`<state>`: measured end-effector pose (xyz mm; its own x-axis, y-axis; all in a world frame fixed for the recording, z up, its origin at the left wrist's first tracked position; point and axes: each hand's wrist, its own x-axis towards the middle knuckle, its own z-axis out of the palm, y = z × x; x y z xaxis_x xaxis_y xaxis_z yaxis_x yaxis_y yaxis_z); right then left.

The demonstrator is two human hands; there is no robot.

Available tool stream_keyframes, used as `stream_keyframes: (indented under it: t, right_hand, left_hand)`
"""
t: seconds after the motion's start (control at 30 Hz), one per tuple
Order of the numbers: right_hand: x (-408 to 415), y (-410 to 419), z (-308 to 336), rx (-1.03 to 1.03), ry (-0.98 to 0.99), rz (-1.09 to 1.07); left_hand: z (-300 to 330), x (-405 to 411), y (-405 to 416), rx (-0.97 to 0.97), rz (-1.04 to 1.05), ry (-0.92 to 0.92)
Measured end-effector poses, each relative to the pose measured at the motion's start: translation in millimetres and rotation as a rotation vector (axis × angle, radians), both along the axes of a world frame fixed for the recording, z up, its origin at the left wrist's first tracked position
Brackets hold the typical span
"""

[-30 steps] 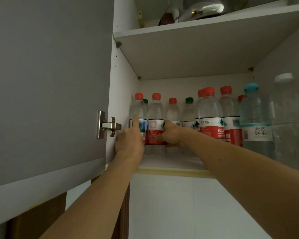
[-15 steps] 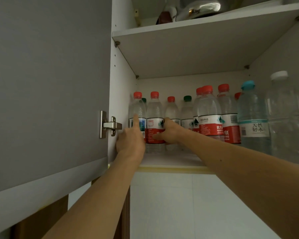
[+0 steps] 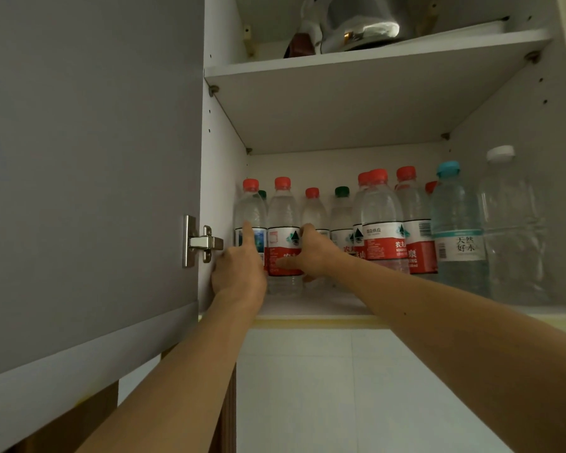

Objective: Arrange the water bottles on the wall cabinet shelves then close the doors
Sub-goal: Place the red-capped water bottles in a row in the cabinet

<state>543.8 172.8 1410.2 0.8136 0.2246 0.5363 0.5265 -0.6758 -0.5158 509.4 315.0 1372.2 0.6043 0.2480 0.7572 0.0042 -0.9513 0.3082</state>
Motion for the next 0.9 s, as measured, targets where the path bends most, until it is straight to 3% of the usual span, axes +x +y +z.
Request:
stream_keyframes:
  t: [0.13,0.23,0.5,0.77,0.9]
  right_hand:
    - [-11,-6,0,0.010,0.002,-0.006]
    - [-30,-19,-4,-0.067,-0.106,-0.047]
    - [-96,-92,-20,-0.210,-0.770,-0.241]
    - [-98,-147,-32,0.041,-0.454,-0.320]
    - [-96,-153,-46,0.127,-0.612,-0.369]
  left_hand:
    - [0,-1,-1,-0.013,-0.035,-0.034]
    - [0,-6,-2,-0.050,-0.114,-0.095]
    - [14,-23,-27,-0.155,-0.459,-0.165]
    - [46,-35,-106,-0.197,-0.780,-0.089]
    - [43,-22,-136,-0.257,-0.868,-0.033]
